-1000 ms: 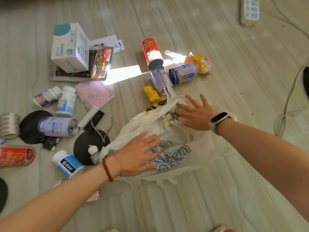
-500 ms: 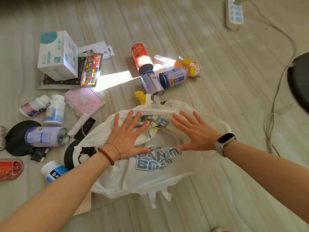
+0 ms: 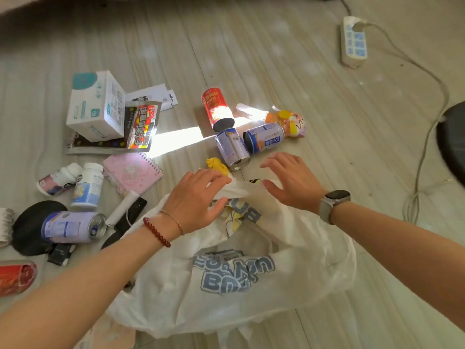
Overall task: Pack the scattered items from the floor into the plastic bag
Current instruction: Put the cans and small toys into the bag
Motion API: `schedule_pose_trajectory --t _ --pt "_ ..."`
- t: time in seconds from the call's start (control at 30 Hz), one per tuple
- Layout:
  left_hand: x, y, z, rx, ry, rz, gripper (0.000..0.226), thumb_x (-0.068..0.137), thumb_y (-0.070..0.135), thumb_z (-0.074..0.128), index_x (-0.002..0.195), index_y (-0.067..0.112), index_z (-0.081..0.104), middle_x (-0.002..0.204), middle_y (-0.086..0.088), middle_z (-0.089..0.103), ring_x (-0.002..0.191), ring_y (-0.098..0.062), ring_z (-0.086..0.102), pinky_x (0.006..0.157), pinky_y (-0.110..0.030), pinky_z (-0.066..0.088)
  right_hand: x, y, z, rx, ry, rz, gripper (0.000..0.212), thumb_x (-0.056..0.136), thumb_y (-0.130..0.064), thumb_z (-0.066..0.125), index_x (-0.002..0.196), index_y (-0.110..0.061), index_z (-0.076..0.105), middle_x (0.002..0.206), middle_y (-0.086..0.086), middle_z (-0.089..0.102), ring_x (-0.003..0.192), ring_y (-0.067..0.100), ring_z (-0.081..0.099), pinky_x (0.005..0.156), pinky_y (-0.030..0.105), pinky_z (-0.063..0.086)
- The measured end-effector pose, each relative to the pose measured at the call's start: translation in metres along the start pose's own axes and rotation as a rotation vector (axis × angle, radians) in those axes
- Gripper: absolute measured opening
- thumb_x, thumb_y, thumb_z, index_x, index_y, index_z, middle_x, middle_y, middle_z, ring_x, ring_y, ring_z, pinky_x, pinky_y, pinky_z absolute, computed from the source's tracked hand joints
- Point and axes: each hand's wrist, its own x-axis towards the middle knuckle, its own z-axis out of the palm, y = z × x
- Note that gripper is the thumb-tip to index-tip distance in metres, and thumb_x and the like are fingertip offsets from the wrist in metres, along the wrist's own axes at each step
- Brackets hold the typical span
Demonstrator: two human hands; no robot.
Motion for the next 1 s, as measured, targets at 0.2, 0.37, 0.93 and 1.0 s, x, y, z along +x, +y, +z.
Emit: schedule_pose_trajectory --t 0.2,0.37,0.93,1.0 --pt "0.069 -0.024 -0.005 -0.101 -0.213 -0.381 0.061 0.087 0.041 0.049 0.140 0.021 0.027 0.150 -0.004 0.024 0.137 -0.027 0.022 0.107 -0.044 0.027 0.079 0.043 0.005 -0.285 -0.283 0.139 0.074 0.091 -0.022 0.047 0.147 -0.015 -0.001 0.157 0.004 -0.003 0.144 0.024 -0.002 0.115 0.054 0.001" --pt "0.096 -0.047 0.025 0.064 -0.444 -0.261 0.078 0.085 0.038 0.055 0.145 0.028 0.005 0.156 0.002 -0.006 0.143 -0.026 -0.005 0.111 -0.047 0.023 0.097 0.046 0.026 -0.415 -0.236 0.194 0.076 0.087 -0.031 0.055 0.146 -0.020 0.008 0.149 0.010 0.020 0.138 0.032 0.017 0.112 0.060 0.011" --pt "0.133 -0.046 0.040 0.134 -0.265 -0.190 0.059 0.067 0.056 0.066 0.114 0.027 0.047 0.109 0.004 0.061 0.105 -0.022 0.056 0.099 -0.040 0.030 0.045 0.039 0.029 0.358 0.243 0.510 0.068 0.075 -0.041 0.065 0.133 -0.024 0.034 0.127 0.001 0.050 0.114 0.024 0.047 0.093 0.046 0.041" --pt "0.125 -0.038 0.022 -0.117 -0.065 -0.386 0.062 0.068 0.053 0.070 0.117 0.024 0.047 0.108 0.003 0.062 0.102 -0.022 0.057 0.096 -0.036 0.033 0.037 0.032 0.011 0.544 0.390 0.407 0.063 0.071 -0.039 0.068 0.127 -0.035 0.039 0.119 -0.013 0.054 0.109 0.014 0.052 0.089 0.043 0.047"
